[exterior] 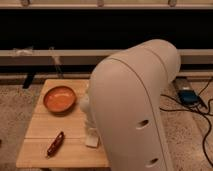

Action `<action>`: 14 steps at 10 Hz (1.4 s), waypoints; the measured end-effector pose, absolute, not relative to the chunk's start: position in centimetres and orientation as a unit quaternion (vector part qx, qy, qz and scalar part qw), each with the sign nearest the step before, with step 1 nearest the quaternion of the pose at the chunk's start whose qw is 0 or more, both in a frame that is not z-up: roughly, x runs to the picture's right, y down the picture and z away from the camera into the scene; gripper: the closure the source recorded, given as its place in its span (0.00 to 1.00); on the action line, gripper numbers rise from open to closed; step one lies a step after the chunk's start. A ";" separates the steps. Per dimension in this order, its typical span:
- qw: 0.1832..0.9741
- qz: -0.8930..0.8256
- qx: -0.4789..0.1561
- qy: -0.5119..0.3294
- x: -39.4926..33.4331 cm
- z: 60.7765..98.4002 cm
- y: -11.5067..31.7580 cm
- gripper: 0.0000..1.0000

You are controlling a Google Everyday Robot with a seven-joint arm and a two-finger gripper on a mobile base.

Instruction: Wipe the white sponge on the table

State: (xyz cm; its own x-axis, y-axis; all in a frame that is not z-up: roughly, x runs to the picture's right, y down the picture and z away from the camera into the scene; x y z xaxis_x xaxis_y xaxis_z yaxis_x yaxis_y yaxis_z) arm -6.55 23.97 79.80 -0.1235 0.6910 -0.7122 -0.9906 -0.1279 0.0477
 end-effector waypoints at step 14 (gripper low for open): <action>0.610 0.729 -0.211 0.228 -7.2 79.7 19.3 1.00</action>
